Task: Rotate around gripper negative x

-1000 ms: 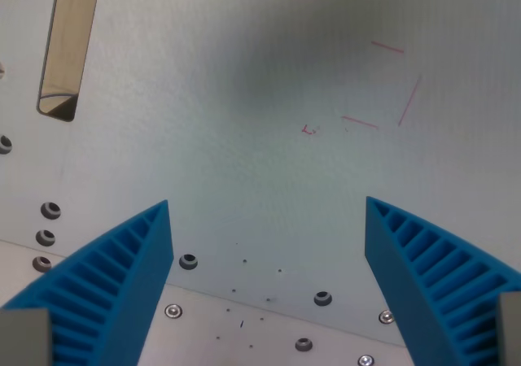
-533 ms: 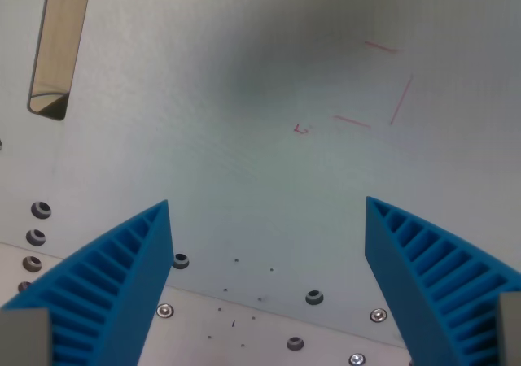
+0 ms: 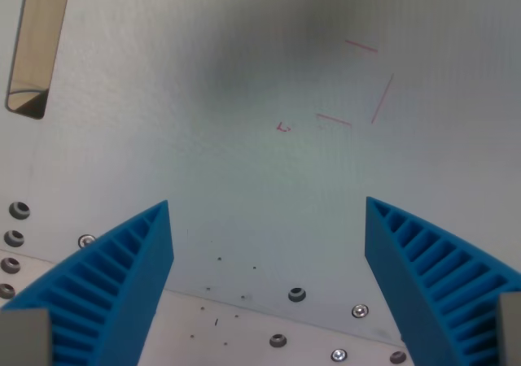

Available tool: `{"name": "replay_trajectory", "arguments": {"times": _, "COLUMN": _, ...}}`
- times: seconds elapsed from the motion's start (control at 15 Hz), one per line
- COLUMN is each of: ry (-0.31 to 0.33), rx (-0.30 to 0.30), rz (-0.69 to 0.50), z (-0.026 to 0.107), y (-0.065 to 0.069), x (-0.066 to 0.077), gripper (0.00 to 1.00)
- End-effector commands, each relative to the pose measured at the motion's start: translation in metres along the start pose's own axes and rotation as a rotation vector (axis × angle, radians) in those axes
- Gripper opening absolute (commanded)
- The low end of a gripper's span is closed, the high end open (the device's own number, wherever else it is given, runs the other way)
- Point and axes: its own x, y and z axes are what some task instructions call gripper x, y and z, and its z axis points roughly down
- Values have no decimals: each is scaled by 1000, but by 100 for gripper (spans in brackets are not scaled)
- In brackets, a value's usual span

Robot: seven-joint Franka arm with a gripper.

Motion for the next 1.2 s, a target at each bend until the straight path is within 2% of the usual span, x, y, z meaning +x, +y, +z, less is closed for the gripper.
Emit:
{"name": "replay_trajectory", "arguments": {"times": 0.07, "ry": 12, "rx": -183, "rz": 17, "z": -1, "y": -3, "x": -1, "gripper": 100}}
{"name": "replay_trajectory", "arguments": {"times": 1.2, "ry": 11, "rx": -382, "rz": 18, "z": -1, "y": -3, "x": -1, "gripper": 100}}
